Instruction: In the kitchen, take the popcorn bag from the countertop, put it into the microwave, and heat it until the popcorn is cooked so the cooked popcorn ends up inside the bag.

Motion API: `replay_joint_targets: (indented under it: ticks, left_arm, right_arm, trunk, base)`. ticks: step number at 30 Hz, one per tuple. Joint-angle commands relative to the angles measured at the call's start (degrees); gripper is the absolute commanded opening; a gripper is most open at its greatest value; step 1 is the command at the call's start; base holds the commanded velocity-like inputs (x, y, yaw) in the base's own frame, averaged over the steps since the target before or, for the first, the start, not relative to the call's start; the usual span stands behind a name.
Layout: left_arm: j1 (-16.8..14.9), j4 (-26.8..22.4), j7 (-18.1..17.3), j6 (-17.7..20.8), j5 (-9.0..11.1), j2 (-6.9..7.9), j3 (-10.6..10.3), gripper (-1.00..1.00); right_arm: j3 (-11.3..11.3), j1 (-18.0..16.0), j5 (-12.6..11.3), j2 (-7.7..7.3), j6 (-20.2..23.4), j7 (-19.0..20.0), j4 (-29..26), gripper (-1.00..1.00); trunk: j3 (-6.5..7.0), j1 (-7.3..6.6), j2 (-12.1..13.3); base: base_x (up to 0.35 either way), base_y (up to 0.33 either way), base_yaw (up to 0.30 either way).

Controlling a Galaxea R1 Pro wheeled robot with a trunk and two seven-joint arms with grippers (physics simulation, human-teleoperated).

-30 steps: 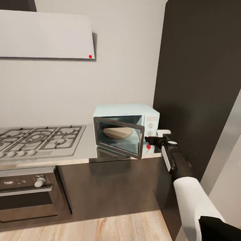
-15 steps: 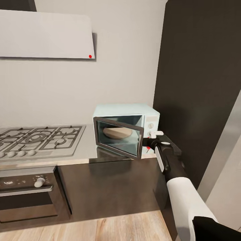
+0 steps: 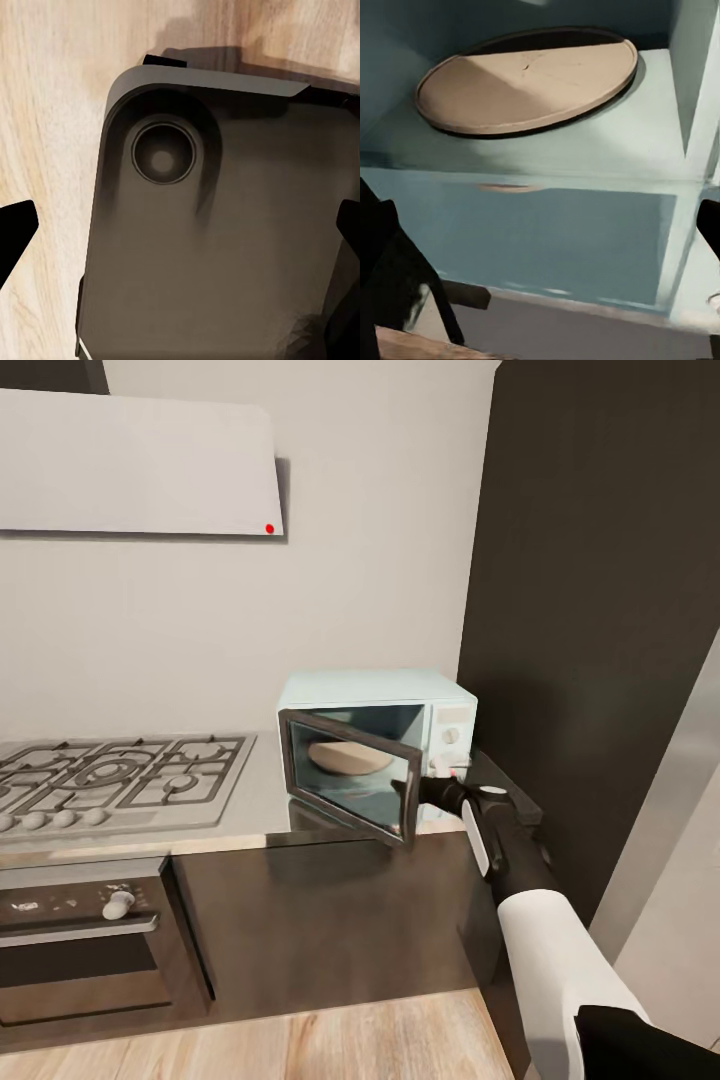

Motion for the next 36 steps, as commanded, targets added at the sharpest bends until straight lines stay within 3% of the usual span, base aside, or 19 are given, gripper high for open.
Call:
replay_joint_targets:
  ticks: [1,5,12,22,36]
  left_arm:
    - [-0.01,-0.02,0.04,-0.13,0.36,-0.01,0.02,1.00]
    - [-0.01,-0.02,0.04,-0.13,0.36,-0.01,0.02,1.00]
    - [-0.01,-0.02,0.04,-0.13,0.36,-0.01,0.02,1.00]
    - [-0.01,-0.02,0.04,-0.13,0.36,-0.01,0.09,1.00]
    - [-0.01,-0.02,0.04,-0.13,0.36,0.00,0.11,1.00]
  right_arm:
    - [-0.28,-0.04,0.62,0.07,0.27,1.62,-0.07,1.00]
    - [-0.28,0.25,0.75,-0.05,0.40,7.67,-0.05,1.00]
    - [-0.28,0.31,0.84,-0.28,0.41,11.42,-0.02,1.00]
    - [-0.24,0.31,0.97,-0.22,3.41,12.05,-0.07,1.00]
    - [-0.28,0.31,0.96,-0.20,3.40,11.81,0.01,1.00]
  trunk:
    - [-0.06,0.00,-0.03]
    - [-0.06,0.00,-0.03]
    - [-0.06,0.00,-0.03]
    - [-0.06,0.00,-0.03]
    - [-0.06,0.00,-0.03]
  base:
    - [0.000,0.000,0.000]
    - [0.000,0.000,0.000]
    - [0.000,0.000,0.000]
    - [-0.019,0.008,0.000]
    - [-0.237,0.201,0.000]
